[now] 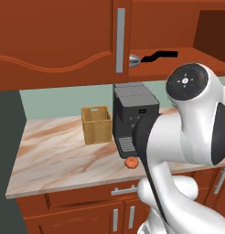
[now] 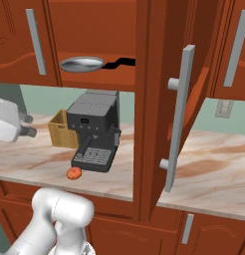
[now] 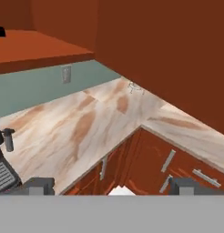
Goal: Pick the pan from the cabinet and place it on the stove. Then turn on the stove burner for the pan.
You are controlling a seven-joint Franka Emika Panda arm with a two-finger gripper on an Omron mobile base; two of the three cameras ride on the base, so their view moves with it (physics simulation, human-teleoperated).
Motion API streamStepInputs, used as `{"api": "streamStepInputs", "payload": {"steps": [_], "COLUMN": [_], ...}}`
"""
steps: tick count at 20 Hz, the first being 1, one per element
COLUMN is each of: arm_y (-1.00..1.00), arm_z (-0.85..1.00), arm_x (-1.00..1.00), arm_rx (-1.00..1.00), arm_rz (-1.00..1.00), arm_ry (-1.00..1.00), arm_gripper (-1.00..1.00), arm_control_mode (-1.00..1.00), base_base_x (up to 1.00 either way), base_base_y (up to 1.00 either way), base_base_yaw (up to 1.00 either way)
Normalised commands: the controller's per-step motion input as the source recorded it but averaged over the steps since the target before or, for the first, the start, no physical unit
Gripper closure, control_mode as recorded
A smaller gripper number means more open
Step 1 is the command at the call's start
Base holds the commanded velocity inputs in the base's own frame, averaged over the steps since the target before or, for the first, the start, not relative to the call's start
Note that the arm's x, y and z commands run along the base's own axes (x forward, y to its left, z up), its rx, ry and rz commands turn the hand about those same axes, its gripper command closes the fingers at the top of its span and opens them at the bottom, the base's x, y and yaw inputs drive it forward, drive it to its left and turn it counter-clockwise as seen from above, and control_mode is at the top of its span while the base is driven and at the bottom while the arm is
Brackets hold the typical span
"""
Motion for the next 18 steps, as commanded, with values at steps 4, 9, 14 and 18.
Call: {"api": "streamStepInputs", "payload": {"steps": [4, 9, 14, 18], "arm_y": [0.30, 0.26, 0.36, 0.32], "arm_z": [0.38, 0.39, 0.45, 0.37], "arm_x": [0.00, 0.00, 0.00, 0.05], "arm_rx": [0.05, 0.02, 0.00, -0.01], "arm_rz": [0.16, 0.16, 0.13, 0.11], "arm_ry": [-0.35, -0.35, -0.31, -0.23], "arm_gripper": [-1.00, -1.00, -1.00, -1.00], "arm_control_mode": [-1.00, -1.00, -1.00, -1.00], "base_base_x": [0.00, 0.00, 0.00, 0.00], "base_base_y": [0.00, 0.00, 0.00, 0.00], "base_base_yaw": [0.00, 0.00, 0.00, 0.00]}}
